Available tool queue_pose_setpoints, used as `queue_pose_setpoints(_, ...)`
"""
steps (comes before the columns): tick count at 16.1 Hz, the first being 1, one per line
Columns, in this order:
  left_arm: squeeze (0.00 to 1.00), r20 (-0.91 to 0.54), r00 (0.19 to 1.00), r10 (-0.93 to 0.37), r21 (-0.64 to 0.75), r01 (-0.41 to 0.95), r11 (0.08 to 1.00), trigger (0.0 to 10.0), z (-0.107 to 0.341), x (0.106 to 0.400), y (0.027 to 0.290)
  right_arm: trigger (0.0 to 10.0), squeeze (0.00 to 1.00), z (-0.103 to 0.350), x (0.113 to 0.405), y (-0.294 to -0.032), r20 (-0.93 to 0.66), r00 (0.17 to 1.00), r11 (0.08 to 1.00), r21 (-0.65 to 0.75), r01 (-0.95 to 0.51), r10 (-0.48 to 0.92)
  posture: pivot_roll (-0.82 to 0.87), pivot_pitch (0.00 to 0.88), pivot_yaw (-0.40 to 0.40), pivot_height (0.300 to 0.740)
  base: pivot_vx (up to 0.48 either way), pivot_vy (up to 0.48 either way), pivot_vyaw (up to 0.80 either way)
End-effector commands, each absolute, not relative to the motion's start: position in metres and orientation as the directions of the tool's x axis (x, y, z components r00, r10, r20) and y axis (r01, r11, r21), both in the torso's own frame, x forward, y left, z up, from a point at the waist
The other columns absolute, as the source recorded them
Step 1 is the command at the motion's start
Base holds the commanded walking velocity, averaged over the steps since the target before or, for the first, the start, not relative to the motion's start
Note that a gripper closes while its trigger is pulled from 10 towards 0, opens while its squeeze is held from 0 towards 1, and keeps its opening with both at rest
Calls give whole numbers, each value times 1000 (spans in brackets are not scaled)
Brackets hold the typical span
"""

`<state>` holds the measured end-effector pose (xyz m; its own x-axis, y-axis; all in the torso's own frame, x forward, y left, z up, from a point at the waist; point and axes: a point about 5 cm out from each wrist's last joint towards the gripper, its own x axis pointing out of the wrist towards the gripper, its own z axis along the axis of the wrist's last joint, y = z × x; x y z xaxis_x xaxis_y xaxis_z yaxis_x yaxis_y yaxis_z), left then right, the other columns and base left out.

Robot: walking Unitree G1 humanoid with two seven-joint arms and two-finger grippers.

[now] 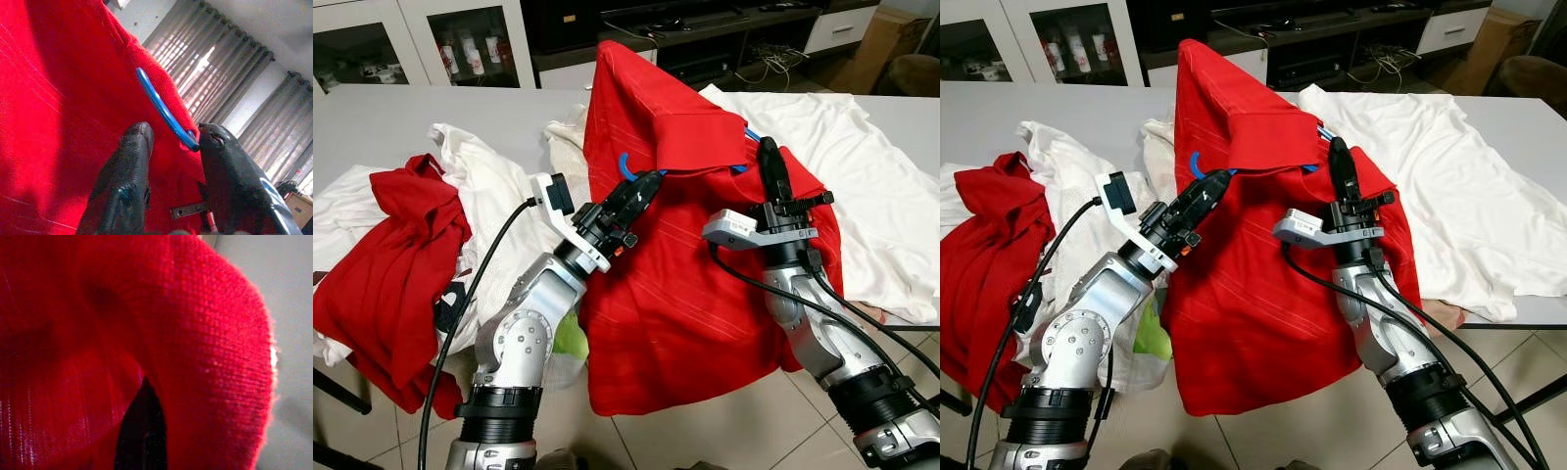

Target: Hang hanger

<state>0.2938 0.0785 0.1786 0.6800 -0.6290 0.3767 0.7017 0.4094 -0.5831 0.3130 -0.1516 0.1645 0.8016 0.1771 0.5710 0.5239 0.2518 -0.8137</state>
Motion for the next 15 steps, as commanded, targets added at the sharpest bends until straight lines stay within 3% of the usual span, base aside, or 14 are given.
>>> queue_pose_setpoints(1, 0, 394, 671, -628, -568, 715, 407, 0, 183, 293, 80, 10000, 0, 171, 313, -152, 601, 781, 257, -792, 553, 171, 86, 0, 12, 740, 0, 0, 0)
queue_pose_setpoints(11, 0, 414, 683, -602, -572, 710, 412, 0, 185, 294, 84, 10000, 0, 171, 312, -154, 603, 783, 290, -784, 548, 150, 85, 0, 16, 740, 0, 0, 0)
queue_pose_setpoints(15, 0, 415, 708, -571, -588, 688, 426, 0, 184, 296, 87, 10000, 0, 159, 309, -141, 515, 820, 360, -835, 415, 250, 84, 3, 12, 740, 0, 0, 0)
